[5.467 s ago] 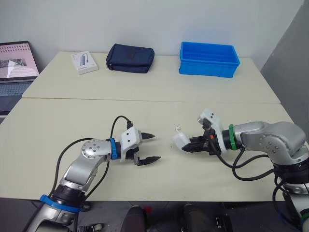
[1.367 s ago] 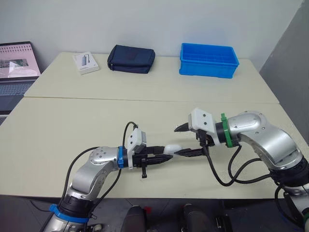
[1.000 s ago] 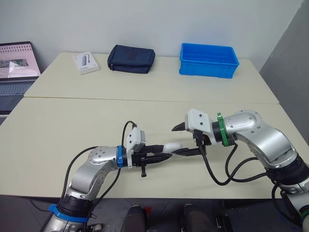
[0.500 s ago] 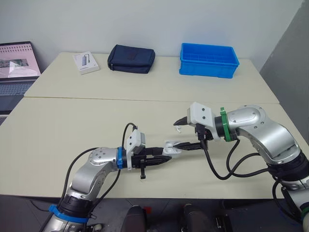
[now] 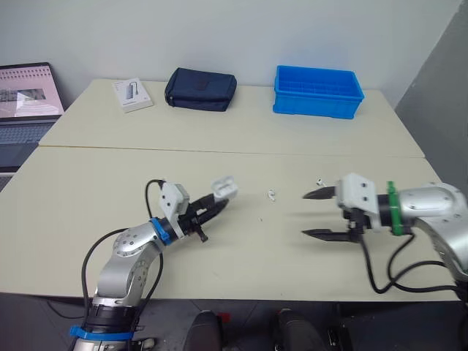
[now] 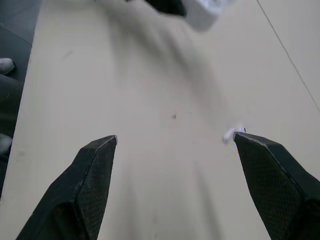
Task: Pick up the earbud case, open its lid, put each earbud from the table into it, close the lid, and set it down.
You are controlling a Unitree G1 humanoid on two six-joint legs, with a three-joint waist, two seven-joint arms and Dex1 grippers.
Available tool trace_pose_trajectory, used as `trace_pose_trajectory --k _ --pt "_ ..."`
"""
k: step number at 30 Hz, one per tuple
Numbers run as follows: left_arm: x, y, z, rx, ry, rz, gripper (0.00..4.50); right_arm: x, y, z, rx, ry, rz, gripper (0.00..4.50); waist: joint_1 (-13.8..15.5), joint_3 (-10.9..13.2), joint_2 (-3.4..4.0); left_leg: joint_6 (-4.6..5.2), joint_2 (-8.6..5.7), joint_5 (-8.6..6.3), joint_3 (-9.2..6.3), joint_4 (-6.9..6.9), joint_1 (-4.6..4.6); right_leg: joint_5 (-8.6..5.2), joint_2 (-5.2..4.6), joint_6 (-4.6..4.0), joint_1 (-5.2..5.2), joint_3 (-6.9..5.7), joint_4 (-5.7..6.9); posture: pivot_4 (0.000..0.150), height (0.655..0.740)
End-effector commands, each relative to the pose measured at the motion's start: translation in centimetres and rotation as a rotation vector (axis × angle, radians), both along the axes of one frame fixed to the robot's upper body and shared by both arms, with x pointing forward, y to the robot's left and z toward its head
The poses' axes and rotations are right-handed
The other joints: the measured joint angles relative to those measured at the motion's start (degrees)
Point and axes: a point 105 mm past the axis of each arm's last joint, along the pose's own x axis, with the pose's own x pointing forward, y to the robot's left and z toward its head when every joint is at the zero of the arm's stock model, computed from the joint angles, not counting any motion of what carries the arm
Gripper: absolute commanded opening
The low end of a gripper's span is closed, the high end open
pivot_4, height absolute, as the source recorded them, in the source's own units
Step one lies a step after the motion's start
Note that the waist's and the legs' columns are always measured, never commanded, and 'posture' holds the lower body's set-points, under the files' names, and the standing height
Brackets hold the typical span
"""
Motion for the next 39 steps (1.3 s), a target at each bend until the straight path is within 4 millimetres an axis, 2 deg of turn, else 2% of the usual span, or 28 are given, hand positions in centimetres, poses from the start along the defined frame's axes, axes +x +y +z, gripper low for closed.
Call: trace_pose_trajectory --k 1,5,7,10,15,18,23,27,31,34,39 --pt "0.1 1.3 1.2 -0.006 -0.068 0.076 0.73 -0.1 -4.2 1.3 -0.021 -0.021 -0.128 3.89 0.07 0.00 0.00 0.00 0.00 0.00 0.00 0.00 0.02 0.00 0.00 0.00 0.03 0.00 0.00 0.150 0.7267" --pt "-0.1 1.8 1.1 -0.013 -0.064 0.103 0.73 -0.7 -7.8 0.5 -0.054 -0.016 -0.247 3.89 0.09 0.00 0.00 0.00 0.00 0.00 0.00 -0.01 0.03 0.00 0.00 0.00 0.04 -0.01 -0.02 0.150 0.7267" --pt "-0.2 1.9 1.1 -0.018 -0.061 0.110 0.73 -0.9 -8.5 0.3 -0.039 -0.011 -0.284 3.89 0.02 0.00 0.00 0.00 0.00 0.00 0.01 -0.01 0.04 0.00 0.00 0.00 0.04 -0.01 -0.02 0.150 0.7267" --pt "-0.2 2.2 0.8 -0.018 -0.058 0.123 0.73 -0.8 -10.1 0.3 -0.003 -0.020 -0.370 4.47 -0.10 0.00 0.00 0.00 0.00 0.00 0.05 0.00 0.08 0.01 0.00 0.00 0.05 0.05 -0.01 0.150 0.7267" --pt "-0.1 2.6 0.5 -0.015 -0.059 0.141 0.73 -1.0 -11.9 0.4 -0.043 -0.038 -0.418 4.50 -0.05 0.00 0.00 0.00 -0.01 0.00 0.04 0.01 0.08 0.01 0.00 0.00 0.07 0.04 -0.01 0.150 0.7267" --pt "0.0 2.9 0.2 -0.016 -0.053 0.151 0.73 -0.9 -12.3 0.4 -0.058 -0.067 -0.417 4.50 -0.07 0.00 0.00 0.00 -0.01 0.00 0.04 -0.01 0.07 0.00 0.00 0.01 0.07 0.04 -0.02 0.150 0.7267" --pt "0.0 2.8 0.0 -0.016 -0.053 0.153 0.73 -0.4 -11.6 0.8 -0.013 -0.091 -0.402 4.50 -0.11 -0.01 0.01 0.00 -0.01 0.00 0.04 0.00 0.08 0.01 0.00 0.01 0.06 0.04 -0.02 0.150 0.7267" --pt "0.0 2.8 0.0 -0.017 -0.057 0.154 0.73 0.8 -9.4 2.0 0.087 -0.131 -0.378 4.50 -0.20 -0.01 0.01 0.00 0.00 0.00 0.05 0.01 0.08 0.01 0.00 0.01 0.07 0.06 -0.02 0.150 0.7267" --pt "0.0 2.6 0.0 -0.019 -0.060 0.153 0.73 1.8 -5.2 2.1 0.170 -0.139 -0.319 4.50 -0.18 -0.01 0.01 -0.01 0.00 0.00 0.01 -0.02 0.08 0.01 0.02 0.01 0.07 0.03 0.00 0.150 0.7267" --pt "0.0 2.4 0.1 -0.019 -0.067 0.150 0.73 3.3 -2.1 1.1 0.228 -0.141 -0.348 4.50 -0.16 -0.01 0.01 -0.01 0.01 0.00 -0.02 -0.02 0.07 0.01 0.03 0.01 0.07 0.01 0.00 0.150 0.7267" --pt "0.0 1.8 0.4 -0.023 -0.080 0.138 0.73 6.1 1.4 -0.7 0.312 -0.147 -0.475 4.50 -0.14 -0.01 0.01 -0.01 0.00 0.00 0.00 -0.01 0.03 0.02 0.01 0.02 0.04 0.03 -0.01 0.150 0.7267"
